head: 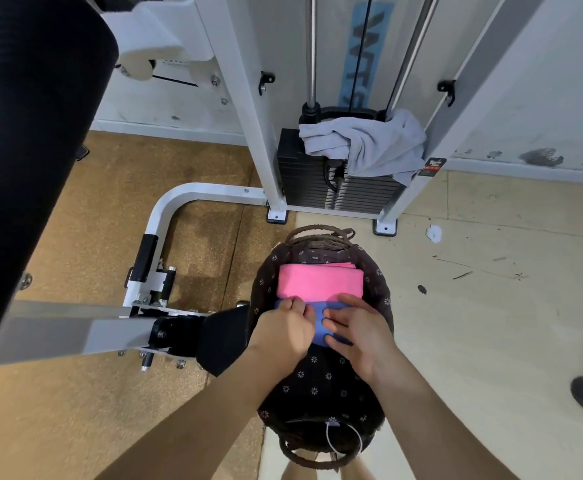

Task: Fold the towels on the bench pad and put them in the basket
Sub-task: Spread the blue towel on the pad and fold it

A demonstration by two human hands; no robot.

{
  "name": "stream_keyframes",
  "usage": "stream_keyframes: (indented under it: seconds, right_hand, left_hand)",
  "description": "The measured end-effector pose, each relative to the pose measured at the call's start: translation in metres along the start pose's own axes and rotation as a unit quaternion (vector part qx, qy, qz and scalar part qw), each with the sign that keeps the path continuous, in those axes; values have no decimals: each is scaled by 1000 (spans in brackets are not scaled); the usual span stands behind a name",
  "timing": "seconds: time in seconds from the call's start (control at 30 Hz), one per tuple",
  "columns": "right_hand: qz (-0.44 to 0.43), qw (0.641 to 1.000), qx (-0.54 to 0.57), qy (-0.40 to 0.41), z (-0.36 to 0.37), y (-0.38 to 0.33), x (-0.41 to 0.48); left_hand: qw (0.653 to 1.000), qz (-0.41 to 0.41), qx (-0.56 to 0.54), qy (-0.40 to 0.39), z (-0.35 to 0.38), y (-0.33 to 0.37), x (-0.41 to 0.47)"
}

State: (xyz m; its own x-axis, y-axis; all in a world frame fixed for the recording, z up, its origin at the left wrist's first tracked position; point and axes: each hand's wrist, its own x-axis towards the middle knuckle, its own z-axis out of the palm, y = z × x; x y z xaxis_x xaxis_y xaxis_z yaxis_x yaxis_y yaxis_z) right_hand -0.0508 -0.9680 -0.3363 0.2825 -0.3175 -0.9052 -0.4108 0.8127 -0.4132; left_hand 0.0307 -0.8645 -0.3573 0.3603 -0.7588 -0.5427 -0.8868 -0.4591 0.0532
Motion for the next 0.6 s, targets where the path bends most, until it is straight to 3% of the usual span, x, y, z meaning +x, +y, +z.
stream_keyframes:
  seconds: [0.1, 0.17, 0.27, 0.4, 0.6]
  right_hand:
    - [23, 998, 59, 0, -2, 2, -1]
    - [14, 993, 113, -13, -5, 5, 2]
    - [-16, 986, 163, -17, -3, 9, 5]
    - [-50, 988, 140, 43, 5, 18, 15]
    - [-35, 984, 164, 65, 14, 12, 17]
  left_hand:
    - [982, -21, -166, 84, -2, -8, -1]
    - [969, -34, -221, 110, -1, -8, 5]
    - [977, -68, -195, 50, 4, 0, 17]
    - [981, -100, -165, 19, 5, 7, 32]
    - [975, -77, -209, 25, -2, -2, 28]
